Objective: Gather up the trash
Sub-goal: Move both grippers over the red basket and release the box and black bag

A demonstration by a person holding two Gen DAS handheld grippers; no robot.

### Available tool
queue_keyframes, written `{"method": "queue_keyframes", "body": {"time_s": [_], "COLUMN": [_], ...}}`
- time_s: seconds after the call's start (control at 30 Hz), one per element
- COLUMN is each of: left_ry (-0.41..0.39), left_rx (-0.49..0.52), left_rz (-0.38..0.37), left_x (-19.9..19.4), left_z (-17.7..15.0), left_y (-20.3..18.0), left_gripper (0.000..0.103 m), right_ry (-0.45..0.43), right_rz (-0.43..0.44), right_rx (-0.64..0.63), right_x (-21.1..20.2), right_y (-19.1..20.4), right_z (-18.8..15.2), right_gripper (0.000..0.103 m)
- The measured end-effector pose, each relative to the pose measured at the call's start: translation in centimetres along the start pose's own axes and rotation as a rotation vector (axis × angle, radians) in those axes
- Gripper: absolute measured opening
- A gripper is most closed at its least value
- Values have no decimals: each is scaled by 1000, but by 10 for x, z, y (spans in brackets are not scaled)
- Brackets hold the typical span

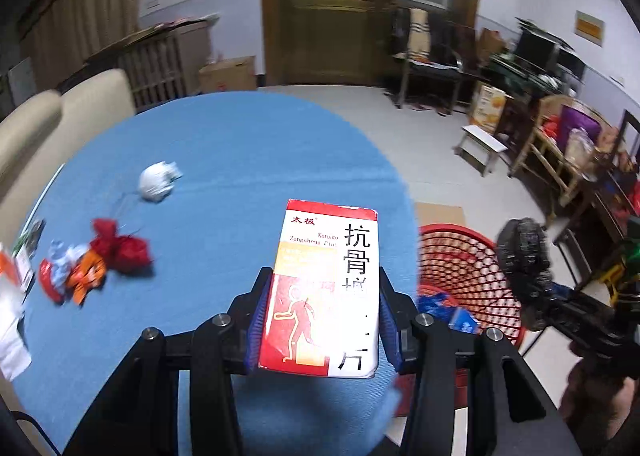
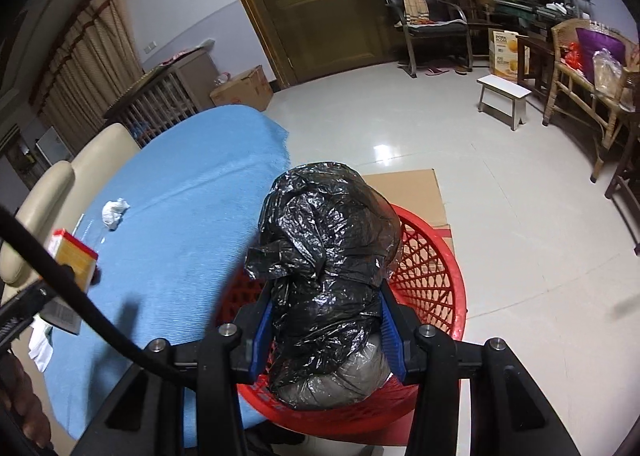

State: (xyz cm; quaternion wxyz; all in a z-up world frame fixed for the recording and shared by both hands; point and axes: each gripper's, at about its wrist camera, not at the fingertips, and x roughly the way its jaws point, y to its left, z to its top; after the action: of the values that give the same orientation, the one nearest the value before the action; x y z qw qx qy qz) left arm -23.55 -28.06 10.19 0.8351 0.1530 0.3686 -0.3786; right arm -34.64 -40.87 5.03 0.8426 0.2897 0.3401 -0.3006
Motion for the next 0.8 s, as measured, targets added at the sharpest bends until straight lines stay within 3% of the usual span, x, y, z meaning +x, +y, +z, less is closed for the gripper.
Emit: {"method": "queue_keyframes", "body": {"time_s": [0.27, 0.5, 0.8], "left_ry": [7, 32, 84], "left_rx": [83, 128, 165], "left_rz": [-78, -114, -182], "left_x": [15, 31, 49], "left_z": [15, 21, 23], "left_y": [-52, -82, -108], "left_gripper": [49, 49, 50], "right_ry": [27, 49, -34], "right_rz": [-17, -27, -45], "right_rx": [26, 50, 131], "right_x": [9, 14, -8], "right_y": [-12, -26, -53], "right_z": [-4, -4, 11], "right_gripper": [50, 66, 66]}}
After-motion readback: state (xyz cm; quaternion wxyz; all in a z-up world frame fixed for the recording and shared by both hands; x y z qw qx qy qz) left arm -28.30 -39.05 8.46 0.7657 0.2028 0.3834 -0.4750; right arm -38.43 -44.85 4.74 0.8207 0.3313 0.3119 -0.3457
